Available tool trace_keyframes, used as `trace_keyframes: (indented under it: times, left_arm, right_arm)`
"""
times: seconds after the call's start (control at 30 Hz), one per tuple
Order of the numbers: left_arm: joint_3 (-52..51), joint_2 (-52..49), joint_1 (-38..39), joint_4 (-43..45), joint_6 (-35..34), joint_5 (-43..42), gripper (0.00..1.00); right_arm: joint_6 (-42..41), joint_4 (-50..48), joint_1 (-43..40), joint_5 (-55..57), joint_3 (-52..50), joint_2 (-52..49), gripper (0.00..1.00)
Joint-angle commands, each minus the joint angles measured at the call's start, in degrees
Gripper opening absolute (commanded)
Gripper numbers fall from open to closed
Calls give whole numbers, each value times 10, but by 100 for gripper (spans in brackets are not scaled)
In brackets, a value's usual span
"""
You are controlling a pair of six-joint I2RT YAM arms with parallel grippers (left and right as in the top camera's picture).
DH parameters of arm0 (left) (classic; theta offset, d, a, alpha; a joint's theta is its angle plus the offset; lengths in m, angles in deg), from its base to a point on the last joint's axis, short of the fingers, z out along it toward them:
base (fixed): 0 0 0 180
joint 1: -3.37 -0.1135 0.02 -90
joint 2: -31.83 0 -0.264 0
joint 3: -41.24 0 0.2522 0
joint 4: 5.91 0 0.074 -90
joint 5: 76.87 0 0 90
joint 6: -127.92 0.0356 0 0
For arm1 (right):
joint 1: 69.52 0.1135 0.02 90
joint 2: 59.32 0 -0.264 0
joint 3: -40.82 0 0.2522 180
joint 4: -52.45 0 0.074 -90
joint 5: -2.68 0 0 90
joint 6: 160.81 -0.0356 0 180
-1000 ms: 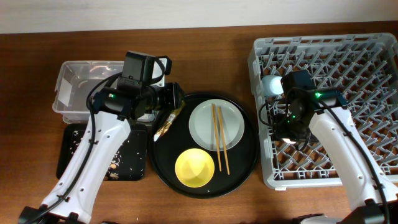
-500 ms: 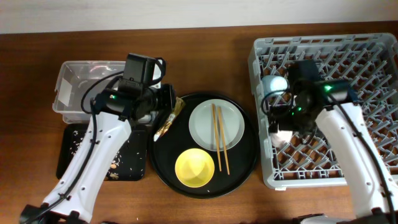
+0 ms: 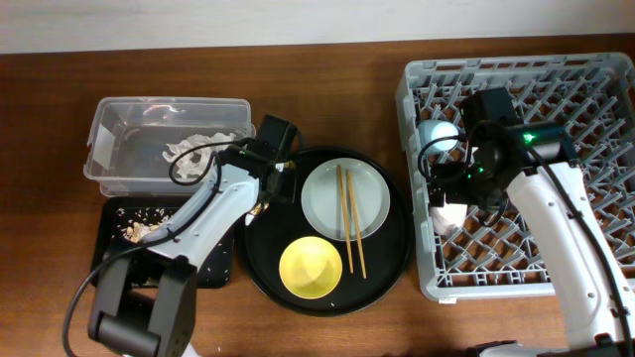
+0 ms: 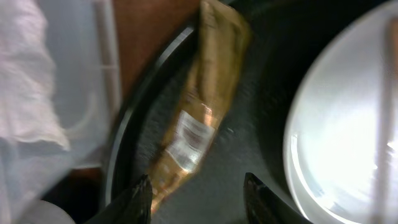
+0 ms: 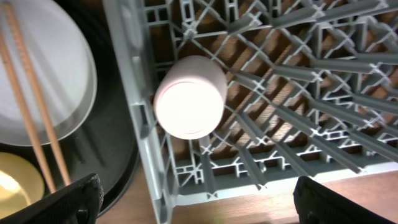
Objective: Sort waste into correct bins and load items into the dishwasher rack
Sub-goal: 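Grasp the gold snack wrapper on the round tray with the left gripper, then carry the wrapper into the clear plastic bin and release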
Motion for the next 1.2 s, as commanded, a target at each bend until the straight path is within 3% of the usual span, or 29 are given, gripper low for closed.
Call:
trace_keyframes:
  times: [0.0, 0.1, 0.23, 0.43, 0.63, 0.93, 1.17]
  left_arm:
    - [-2, -23, -1, 9, 9, 37, 47]
    - [-2, -46, -1, 19, 9, 34, 47]
    - [-2, -77, -1, 20, 9, 34, 45]
    - [-2, -83, -1, 24, 9, 34, 13]
    - [31, -57, -1, -16, 10, -5, 2]
    - [137, 88, -12, -85, 14, -6, 1]
    - [135, 118, -79, -81, 14, 148, 4]
  right_arm:
    - [0, -9, 3, -66, 9, 0, 99]
    - [42, -24, 3, -144, 9, 0, 99]
    - [42, -32, 3, -150, 9, 0, 99]
    - [42, -32, 3, -150, 9, 0, 99]
    - [43, -58, 3, -183, 9, 0, 99]
    - [42, -76, 28, -226, 6, -1, 81]
    - [42, -165, 113, -179, -45, -3, 78]
